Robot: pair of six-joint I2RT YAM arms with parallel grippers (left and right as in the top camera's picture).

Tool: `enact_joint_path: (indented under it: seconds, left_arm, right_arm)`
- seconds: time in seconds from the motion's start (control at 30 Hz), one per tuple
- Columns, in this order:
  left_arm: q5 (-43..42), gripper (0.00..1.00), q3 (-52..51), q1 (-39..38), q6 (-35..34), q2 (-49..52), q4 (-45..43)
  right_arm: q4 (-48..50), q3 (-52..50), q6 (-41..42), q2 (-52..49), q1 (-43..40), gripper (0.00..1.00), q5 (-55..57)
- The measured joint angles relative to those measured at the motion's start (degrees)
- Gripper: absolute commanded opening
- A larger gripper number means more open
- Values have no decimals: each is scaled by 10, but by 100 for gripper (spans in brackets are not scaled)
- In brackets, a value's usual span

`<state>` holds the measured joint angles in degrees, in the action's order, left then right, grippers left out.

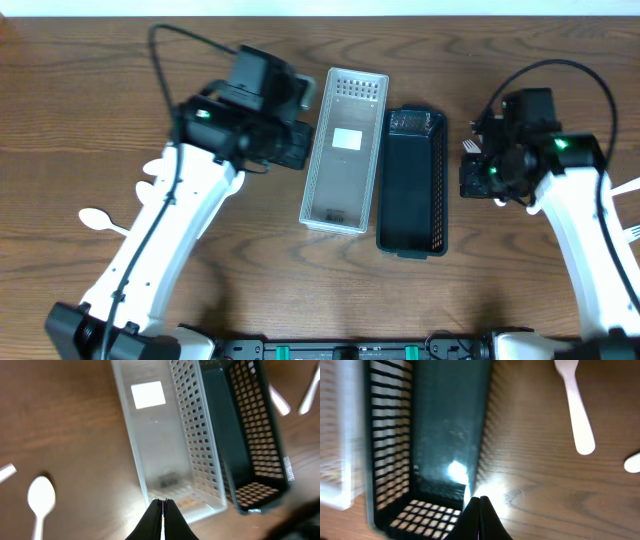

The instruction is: Pack container

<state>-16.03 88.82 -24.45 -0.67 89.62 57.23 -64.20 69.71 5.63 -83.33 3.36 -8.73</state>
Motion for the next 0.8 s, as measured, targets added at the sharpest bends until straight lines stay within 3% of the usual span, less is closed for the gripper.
enact_joint_path:
  seconds: [0.3,0.53,0.8]
  left_arm:
    - [50,6,0,-27,25,102,-17]
    - [56,6,0,-28,27,178,5]
    - [57,6,0,-44,27,199,17]
  right_arm:
    - [5,0,0,-112,12,1,23]
    - [14,0,-3,-121,12,1,24]
    - [29,0,-6,-121,12,1,26]
